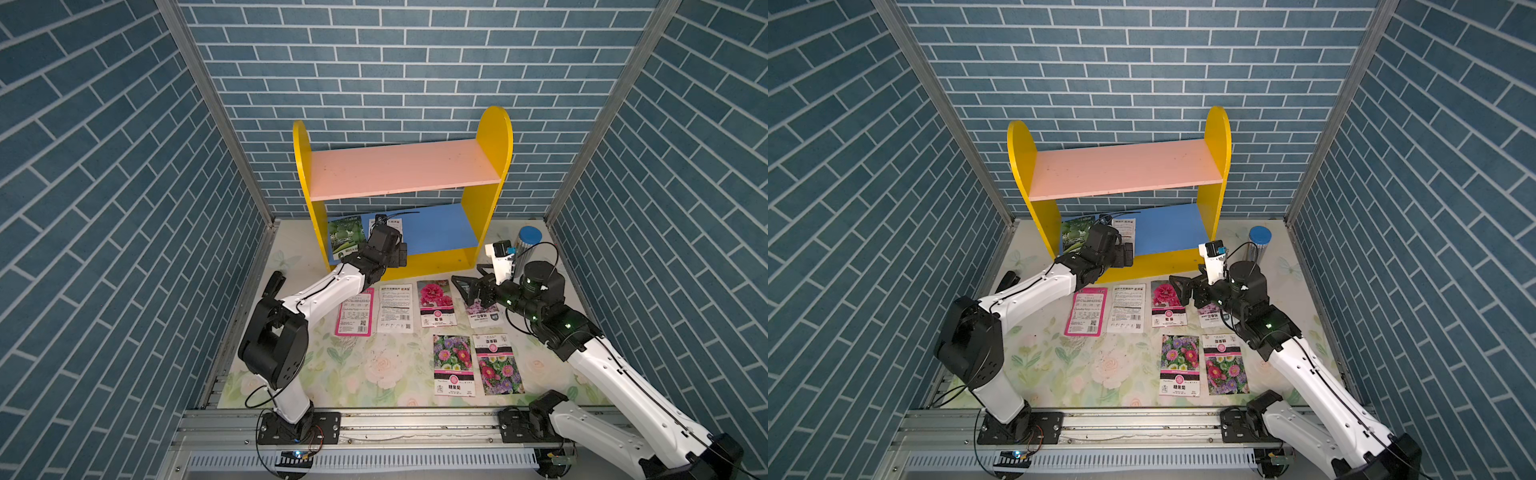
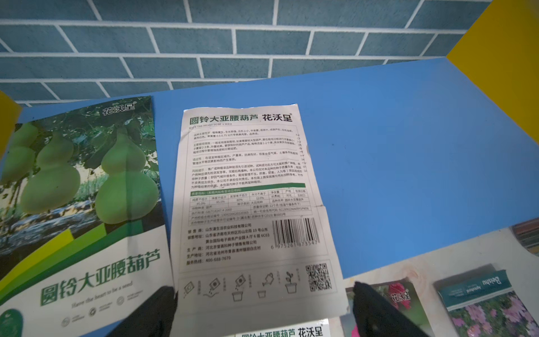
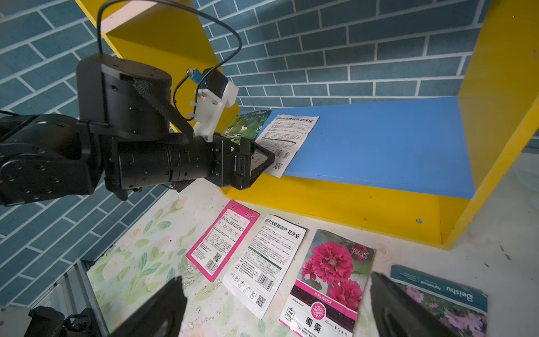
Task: Take the seed bag off the shelf
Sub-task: Pick up the seed packet from the shelf.
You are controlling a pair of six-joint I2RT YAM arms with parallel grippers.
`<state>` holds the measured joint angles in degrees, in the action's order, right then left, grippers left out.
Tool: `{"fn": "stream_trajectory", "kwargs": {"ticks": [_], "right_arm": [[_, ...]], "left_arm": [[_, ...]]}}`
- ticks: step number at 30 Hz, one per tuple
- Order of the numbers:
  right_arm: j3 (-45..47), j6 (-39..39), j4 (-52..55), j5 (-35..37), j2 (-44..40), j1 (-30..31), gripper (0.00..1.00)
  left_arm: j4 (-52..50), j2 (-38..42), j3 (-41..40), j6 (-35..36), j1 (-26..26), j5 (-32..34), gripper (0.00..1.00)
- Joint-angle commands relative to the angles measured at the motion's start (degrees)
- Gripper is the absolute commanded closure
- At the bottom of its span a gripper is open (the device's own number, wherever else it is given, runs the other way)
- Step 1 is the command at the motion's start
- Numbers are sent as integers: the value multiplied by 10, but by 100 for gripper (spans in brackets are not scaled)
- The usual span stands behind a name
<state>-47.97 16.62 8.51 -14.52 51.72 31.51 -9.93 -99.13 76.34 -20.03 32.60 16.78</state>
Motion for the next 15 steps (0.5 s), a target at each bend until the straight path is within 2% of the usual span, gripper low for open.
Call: {"fn": "stream_trajectory", "kwargs": {"ticks": [1, 15], "right_arm": [[6, -7, 12, 22, -10, 2, 0], [10, -13, 19, 25, -21, 2, 0]], "left_arm": [[0, -12, 27, 9, -2, 21, 1], [10, -75, 58, -1, -2, 44, 1]]}}
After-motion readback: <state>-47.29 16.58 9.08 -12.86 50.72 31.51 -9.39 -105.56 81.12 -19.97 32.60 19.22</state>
